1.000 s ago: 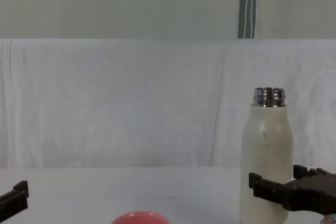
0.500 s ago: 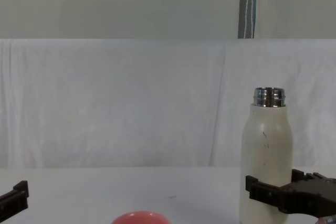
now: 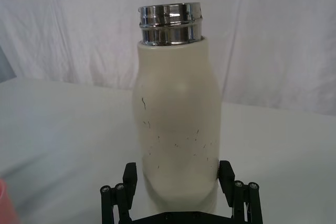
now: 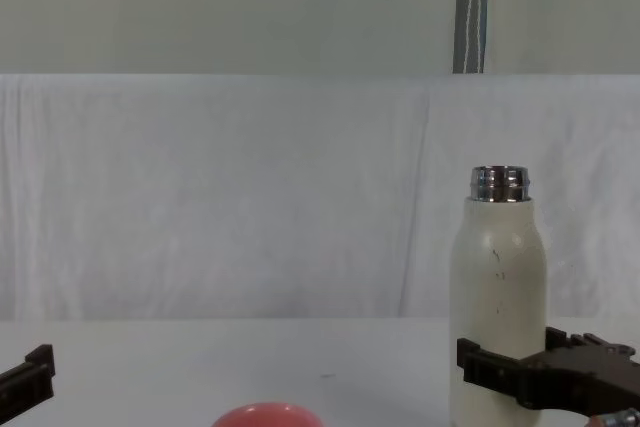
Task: Grasp the thermos with one hand and pour water into the cup lid.
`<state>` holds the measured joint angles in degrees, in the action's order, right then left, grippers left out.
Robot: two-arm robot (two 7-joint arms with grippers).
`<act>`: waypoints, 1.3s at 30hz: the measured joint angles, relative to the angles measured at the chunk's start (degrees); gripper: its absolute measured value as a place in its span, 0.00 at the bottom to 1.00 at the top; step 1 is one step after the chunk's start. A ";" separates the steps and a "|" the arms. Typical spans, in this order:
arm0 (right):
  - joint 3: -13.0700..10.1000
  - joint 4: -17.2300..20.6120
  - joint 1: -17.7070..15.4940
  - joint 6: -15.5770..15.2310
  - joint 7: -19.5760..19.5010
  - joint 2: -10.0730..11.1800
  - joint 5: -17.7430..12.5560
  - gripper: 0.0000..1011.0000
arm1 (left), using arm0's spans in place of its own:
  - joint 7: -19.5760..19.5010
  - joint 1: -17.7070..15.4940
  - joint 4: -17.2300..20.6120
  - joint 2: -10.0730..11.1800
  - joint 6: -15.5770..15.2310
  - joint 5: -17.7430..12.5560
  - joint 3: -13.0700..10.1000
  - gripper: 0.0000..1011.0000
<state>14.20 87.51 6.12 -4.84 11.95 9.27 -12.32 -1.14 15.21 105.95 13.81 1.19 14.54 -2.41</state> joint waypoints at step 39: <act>0.77 -4.83 3.62 0.94 -0.20 -1.40 0.55 0.95 | 0.00 0.00 0.00 0.00 0.00 0.00 0.00 0.99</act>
<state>14.97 82.68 9.74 -3.90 11.74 7.87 -11.77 -1.14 15.21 105.95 13.81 1.19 14.54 -2.41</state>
